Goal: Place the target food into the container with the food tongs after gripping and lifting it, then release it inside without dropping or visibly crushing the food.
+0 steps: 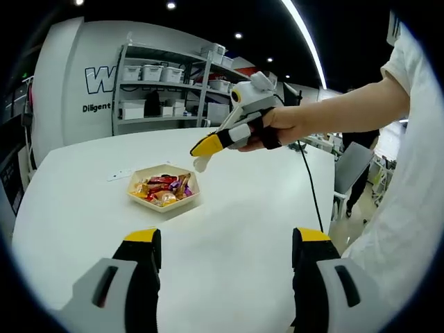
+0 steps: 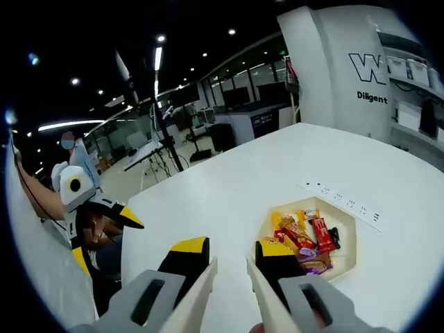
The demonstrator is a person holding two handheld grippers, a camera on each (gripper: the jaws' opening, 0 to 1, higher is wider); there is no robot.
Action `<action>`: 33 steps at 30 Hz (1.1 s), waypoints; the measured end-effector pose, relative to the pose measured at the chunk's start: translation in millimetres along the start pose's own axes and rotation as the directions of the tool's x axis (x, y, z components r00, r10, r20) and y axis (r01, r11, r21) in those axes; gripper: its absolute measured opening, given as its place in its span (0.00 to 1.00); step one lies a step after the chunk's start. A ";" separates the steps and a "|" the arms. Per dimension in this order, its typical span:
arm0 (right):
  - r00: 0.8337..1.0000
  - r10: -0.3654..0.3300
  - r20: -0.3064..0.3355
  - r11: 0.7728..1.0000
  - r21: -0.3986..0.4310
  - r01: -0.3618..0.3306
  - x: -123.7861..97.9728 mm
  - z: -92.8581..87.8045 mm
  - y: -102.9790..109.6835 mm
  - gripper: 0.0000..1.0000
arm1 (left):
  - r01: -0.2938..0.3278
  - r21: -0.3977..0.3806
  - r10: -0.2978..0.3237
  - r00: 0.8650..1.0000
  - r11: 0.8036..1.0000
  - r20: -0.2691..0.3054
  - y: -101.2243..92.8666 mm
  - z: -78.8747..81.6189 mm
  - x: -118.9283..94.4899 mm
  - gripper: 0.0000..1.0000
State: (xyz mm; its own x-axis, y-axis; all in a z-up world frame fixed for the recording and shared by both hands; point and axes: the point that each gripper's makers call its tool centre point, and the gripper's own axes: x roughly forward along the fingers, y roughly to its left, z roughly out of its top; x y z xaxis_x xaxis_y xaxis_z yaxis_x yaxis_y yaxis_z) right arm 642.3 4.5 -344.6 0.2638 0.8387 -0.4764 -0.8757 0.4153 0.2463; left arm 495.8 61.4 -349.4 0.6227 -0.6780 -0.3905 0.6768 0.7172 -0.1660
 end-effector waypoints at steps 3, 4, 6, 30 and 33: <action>1.000 0.006 0.009 1.000 0.003 -0.006 -3.4 -2.4 3.8 0.20 | 0.008 0.009 -0.008 1.000 1.000 -0.001 -0.8 1.7 2.3 0.74; 1.000 0.009 0.014 1.000 0.001 -0.009 -4.3 -2.9 4.7 0.20 | 0.010 0.010 -0.010 1.000 1.000 -0.002 -1.9 2.5 2.8 0.74; 0.999 0.027 0.027 1.000 0.008 -0.028 -6.2 -3.8 10.6 0.20 | 0.015 0.014 -0.015 1.000 1.000 -0.003 -3.7 4.5 4.1 0.74; 0.958 0.242 0.151 0.968 0.027 -0.248 -26.2 -9.7 75.2 0.21 | 0.091 0.057 -0.091 0.996 0.994 -0.004 -11.9 23.4 25.2 0.68; 0.953 0.257 0.160 0.964 0.027 -0.264 -28.4 -9.8 81.1 0.21 | 0.109 0.060 -0.109 0.994 0.992 -0.003 -14.5 25.8 27.9 0.66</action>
State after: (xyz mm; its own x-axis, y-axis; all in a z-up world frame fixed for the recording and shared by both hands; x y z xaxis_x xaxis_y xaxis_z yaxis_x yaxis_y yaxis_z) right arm 559.9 10.9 -319.4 0.0911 0.9623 -0.2562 -0.9031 0.1882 0.3859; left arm 513.5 27.9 -334.5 0.5444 -0.7514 -0.3727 0.7628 0.6284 -0.1527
